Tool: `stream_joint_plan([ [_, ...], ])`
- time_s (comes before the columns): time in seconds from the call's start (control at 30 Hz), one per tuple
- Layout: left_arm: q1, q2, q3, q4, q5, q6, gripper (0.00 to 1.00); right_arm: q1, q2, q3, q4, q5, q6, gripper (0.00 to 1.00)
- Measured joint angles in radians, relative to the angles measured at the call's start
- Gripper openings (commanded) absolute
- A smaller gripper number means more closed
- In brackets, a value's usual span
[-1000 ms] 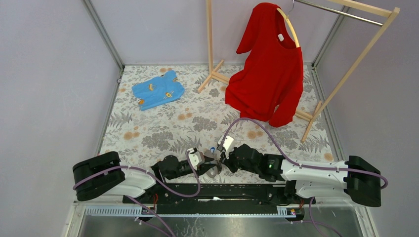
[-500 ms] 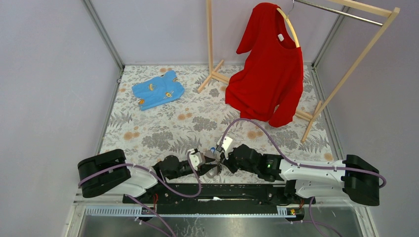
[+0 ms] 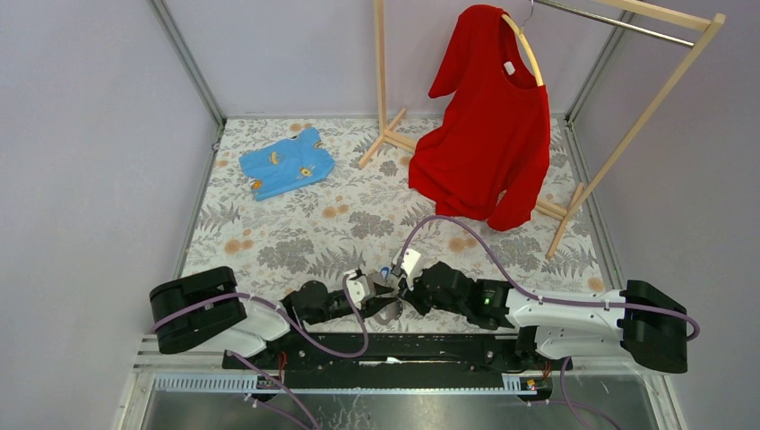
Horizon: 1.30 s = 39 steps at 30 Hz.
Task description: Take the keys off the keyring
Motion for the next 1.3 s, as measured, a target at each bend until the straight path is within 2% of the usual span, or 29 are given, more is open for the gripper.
stream_joint_plan([
  [0.1, 0.0, 0.016, 0.003, 0.013, 0.006, 0.0, 0.19, 0.0, 0.0, 0.0, -0.002, 0.0, 0.0, 0.0],
  [0.23, 0.0, 0.041, 0.005, 0.029, 0.014, 0.002, 0.0, 0.0, 0.0, 0.0, -0.011, -0.001, 0.0, 0.0],
  [0.9, -0.002, 0.046, -0.015, 0.114, -0.047, -0.06, 0.0, -0.005, -0.01, 0.001, -0.06, 0.061, 0.092, 0.0],
  [1.3, -0.002, 0.031, -0.019, 0.132, -0.06, -0.083, 0.02, -0.021, 0.022, 0.055, -0.111, 0.079, 0.097, 0.0],
])
